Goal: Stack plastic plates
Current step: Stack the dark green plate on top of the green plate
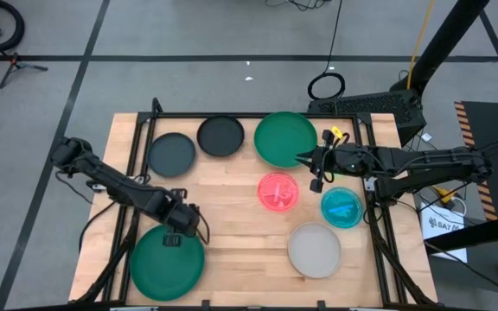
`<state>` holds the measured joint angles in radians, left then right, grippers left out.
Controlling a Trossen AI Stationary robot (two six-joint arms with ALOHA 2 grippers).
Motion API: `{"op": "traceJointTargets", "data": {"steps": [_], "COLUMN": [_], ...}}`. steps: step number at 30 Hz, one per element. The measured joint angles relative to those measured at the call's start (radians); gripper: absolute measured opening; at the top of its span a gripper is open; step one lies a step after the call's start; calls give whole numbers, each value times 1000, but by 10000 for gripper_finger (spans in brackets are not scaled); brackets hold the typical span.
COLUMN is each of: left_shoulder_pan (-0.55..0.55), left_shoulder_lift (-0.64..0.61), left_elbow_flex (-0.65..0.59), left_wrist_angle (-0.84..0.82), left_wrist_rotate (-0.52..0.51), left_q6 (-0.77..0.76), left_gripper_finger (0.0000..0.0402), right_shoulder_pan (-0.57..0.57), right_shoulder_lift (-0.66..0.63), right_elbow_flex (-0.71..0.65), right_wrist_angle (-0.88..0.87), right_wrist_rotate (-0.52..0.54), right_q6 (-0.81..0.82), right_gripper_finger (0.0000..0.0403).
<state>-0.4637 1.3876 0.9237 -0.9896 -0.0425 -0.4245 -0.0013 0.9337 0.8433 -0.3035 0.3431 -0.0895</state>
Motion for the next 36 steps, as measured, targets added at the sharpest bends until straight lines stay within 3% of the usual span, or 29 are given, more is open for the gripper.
{"op": "traceJointTargets", "data": {"steps": [4, 8, 18, 36], "left_shoulder_pan": [-39, -49, -59, -30], "left_shoulder_lift": [0, 0, 0, 0], "left_elbow_flex": [0, 0, -1, -192], "left_wrist_angle": [3, 3, 1, 327], "left_wrist_rotate": [-83, -88, -69, 18], "left_q6": [-25, -32, 4, 53], "left_gripper_finger": [125, 129, 218, 223], "right_shoulder_pan": [0, 0, 0, 0], "right_shoulder_lift": [0, 0, 0, 0], "right_elbow_flex": [0, 0, 0, 0], "right_wrist_angle": [0, 0, 0, -1], "right_wrist_rotate": [0, 0, 0, -1], "right_q6": [0, 19, 26, 26], "right_gripper_finger": [45, 45, 45, 45]}}
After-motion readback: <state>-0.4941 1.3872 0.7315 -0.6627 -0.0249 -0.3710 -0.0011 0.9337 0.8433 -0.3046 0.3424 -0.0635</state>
